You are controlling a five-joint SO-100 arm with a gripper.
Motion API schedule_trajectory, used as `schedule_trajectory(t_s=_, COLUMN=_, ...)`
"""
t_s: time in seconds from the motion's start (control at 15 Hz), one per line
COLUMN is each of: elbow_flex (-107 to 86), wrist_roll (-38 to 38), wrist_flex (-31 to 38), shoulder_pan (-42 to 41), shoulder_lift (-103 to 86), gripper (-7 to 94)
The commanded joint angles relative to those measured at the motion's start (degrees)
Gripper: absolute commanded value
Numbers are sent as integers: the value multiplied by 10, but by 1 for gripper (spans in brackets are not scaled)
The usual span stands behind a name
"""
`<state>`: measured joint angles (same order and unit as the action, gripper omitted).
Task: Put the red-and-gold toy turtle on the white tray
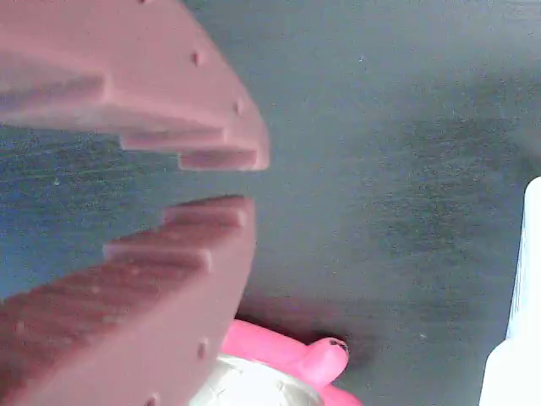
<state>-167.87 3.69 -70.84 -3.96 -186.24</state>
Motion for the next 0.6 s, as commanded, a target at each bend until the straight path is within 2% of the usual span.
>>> schedule_trajectory(t_s=0.0, elbow_flex=4, wrist_roll=2, wrist_flex=-11, shoulder_pan=-11, shoulder_lift=0, gripper=0)
schedule_trajectory(t_s=0.27, elbow_flex=4, wrist_roll=-13, wrist_flex=-12, shoulder_pan=-33, shoulder_lift=2, gripper=0)
schedule_trajectory(t_s=0.4, elbow_flex=21, wrist_roll=1, wrist_flex=25, shoulder_pan=-35, shoulder_lift=65, gripper=0)
schedule_trajectory(t_s=0.53, elbow_flex=98, wrist_roll=11, wrist_flex=75, shoulder_pan=-31, shoulder_lift=207, gripper=0)
